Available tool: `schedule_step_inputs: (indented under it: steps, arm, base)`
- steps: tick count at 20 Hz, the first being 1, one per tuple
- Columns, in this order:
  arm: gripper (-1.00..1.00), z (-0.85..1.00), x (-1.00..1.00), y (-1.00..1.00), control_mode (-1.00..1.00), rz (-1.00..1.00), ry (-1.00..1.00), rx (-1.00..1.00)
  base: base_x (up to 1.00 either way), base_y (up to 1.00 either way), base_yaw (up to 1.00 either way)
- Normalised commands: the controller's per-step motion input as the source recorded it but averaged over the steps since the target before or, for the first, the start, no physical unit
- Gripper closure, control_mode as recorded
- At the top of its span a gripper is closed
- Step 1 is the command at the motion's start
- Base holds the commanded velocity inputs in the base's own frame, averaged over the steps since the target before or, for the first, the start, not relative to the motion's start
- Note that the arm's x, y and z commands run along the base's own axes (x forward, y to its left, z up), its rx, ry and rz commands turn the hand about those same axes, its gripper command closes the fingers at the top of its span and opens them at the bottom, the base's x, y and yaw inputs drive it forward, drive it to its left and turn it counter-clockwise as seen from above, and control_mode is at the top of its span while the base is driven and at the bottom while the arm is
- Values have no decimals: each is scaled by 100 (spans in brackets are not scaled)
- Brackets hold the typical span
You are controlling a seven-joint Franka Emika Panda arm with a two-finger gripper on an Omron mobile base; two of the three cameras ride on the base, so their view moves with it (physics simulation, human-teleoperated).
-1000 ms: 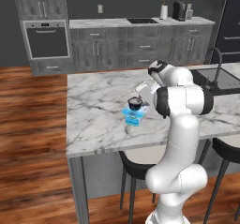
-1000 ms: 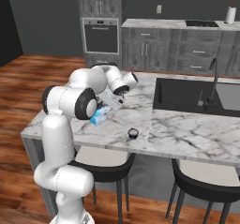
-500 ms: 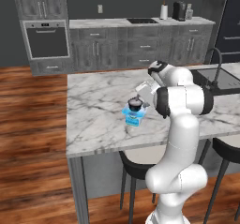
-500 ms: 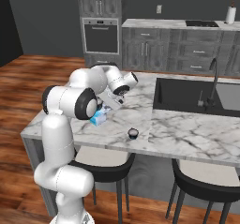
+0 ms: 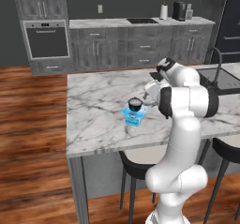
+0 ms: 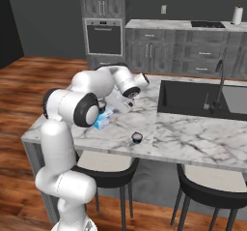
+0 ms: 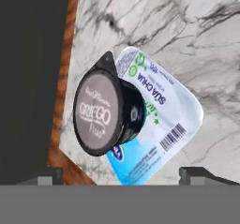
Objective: Stack the yogurt containers by placing the smaller containers on top of the larger containers.
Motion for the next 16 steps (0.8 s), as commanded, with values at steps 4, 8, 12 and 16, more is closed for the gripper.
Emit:
schedule_step_inputs:
  steps: [4,8,12,16]
  arm:
    - [-100,41,-46,-23,-100,0,-6,0]
    - [-100,36,-62,-6,-100,0,-10,-3]
    - [-100,22,-57,-7,-100,0,-8,-6]
    - [-100,26,-61,-1,-100,0,-5,-9]
  base:
    - [0,0,0]
    - [0,0,0]
    - [0,0,0]
    - [0,0,0]
